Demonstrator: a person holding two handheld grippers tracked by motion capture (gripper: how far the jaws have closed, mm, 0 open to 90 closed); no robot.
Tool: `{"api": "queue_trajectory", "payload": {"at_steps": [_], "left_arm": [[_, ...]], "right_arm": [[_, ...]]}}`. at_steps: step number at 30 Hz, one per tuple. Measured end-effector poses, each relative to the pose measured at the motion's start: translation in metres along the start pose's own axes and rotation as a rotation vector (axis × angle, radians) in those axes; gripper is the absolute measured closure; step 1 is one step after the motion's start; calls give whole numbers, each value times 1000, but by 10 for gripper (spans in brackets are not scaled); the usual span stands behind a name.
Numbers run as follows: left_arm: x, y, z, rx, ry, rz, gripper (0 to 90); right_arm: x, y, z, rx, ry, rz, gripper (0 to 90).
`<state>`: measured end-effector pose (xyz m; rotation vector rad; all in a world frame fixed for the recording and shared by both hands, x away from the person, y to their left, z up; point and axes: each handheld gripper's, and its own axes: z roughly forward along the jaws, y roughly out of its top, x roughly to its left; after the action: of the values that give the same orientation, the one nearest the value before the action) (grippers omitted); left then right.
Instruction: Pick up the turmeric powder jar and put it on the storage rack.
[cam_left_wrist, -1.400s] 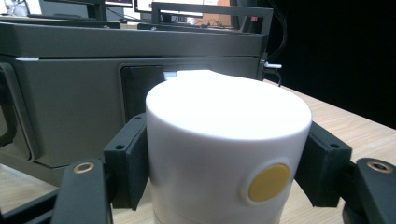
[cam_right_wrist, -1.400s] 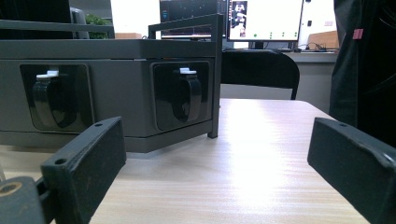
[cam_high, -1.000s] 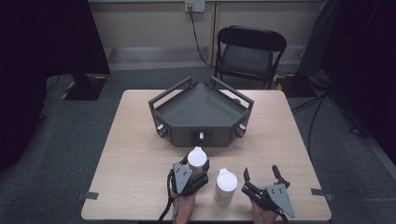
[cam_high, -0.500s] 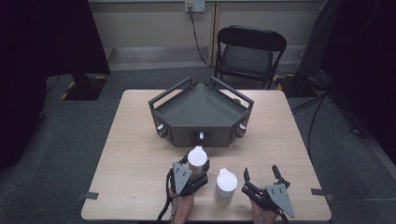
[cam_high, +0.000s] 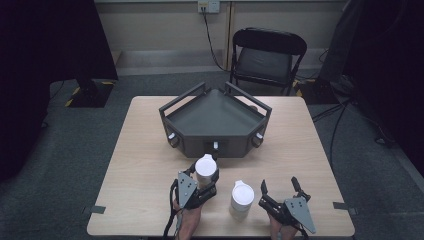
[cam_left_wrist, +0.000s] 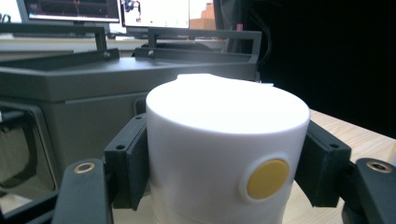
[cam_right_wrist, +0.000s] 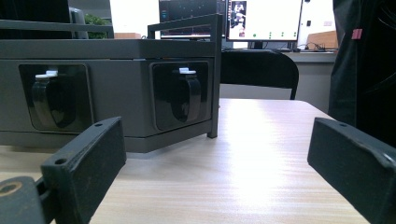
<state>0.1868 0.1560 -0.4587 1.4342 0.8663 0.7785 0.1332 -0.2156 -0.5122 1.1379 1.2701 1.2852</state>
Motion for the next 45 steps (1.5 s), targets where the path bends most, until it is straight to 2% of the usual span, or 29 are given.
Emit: {"api": "queue_trajectory", "payload": {"at_steps": [12,17,20,24,32,45], "left_arm": [[9,7,-1,-16,-4,-5,302],[6,11,-1,-20,17,19,302],[11,14,0,-24,0,7,302],[13,17,0,-30,0,4,302],[22,27,1,-26,-6,8,302],[33,49,7,-50,0,5,302]], "right_arm": [[0,0,0,-1,0,0,32],[0,0,0,-1,0,0,32],[0,0,0,-1,0,0,32],[0,0,0,0,0,0,32],[0,0,0,0,0,0,32],[0,0,0,-1,-1,0,32]]}}
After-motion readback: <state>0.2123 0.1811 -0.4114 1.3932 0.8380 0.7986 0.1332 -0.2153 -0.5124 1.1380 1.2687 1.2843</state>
